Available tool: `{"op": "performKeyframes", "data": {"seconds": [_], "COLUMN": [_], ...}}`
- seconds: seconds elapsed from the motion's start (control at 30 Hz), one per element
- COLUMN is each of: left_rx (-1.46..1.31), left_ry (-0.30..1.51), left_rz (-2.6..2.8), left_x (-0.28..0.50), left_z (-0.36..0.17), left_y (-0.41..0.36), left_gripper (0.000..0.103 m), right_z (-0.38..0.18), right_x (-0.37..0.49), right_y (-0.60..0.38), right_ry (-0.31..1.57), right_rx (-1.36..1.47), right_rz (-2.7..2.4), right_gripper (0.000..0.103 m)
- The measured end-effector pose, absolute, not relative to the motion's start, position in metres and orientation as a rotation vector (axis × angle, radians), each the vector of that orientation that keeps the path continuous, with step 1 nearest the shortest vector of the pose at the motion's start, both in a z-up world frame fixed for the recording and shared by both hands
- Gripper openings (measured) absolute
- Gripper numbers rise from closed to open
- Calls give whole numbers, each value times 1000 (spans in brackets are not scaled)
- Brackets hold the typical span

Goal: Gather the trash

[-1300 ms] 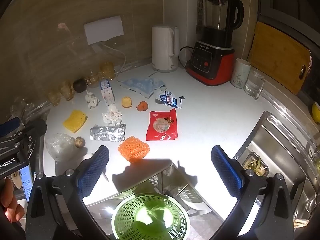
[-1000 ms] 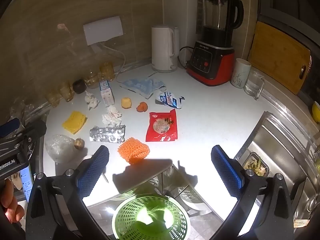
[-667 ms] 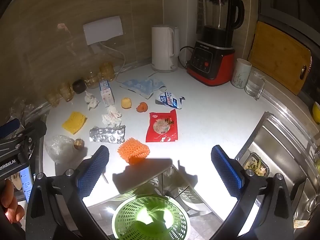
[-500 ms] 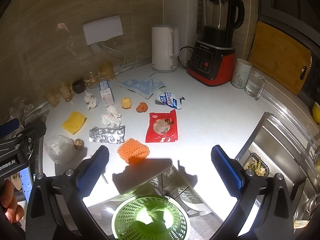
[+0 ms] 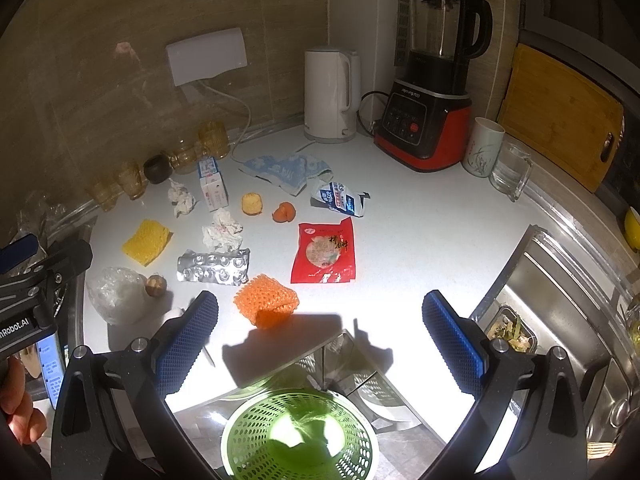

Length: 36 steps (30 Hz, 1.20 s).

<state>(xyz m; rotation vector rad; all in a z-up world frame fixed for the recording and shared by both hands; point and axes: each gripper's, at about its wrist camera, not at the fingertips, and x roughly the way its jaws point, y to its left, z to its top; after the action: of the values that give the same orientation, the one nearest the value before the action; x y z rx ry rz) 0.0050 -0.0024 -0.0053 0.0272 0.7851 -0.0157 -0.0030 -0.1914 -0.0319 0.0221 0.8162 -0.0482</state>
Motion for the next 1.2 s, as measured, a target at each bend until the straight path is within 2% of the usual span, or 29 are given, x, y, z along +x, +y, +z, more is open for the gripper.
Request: {"op": "performKeyframes", "data": {"seconds": [1.2], "left_rx": [31], "left_ry": [791], "left_rz": [-15], "left_x": [6], "left_z": [-7], "left_y": [-3], "left_gripper": [97], "right_z": [-34], "right_x": [-1], "right_y": [-192], "right_ry": [820], "right_rx": [26], "right_rz": [-49], "right_gripper": [101]}}
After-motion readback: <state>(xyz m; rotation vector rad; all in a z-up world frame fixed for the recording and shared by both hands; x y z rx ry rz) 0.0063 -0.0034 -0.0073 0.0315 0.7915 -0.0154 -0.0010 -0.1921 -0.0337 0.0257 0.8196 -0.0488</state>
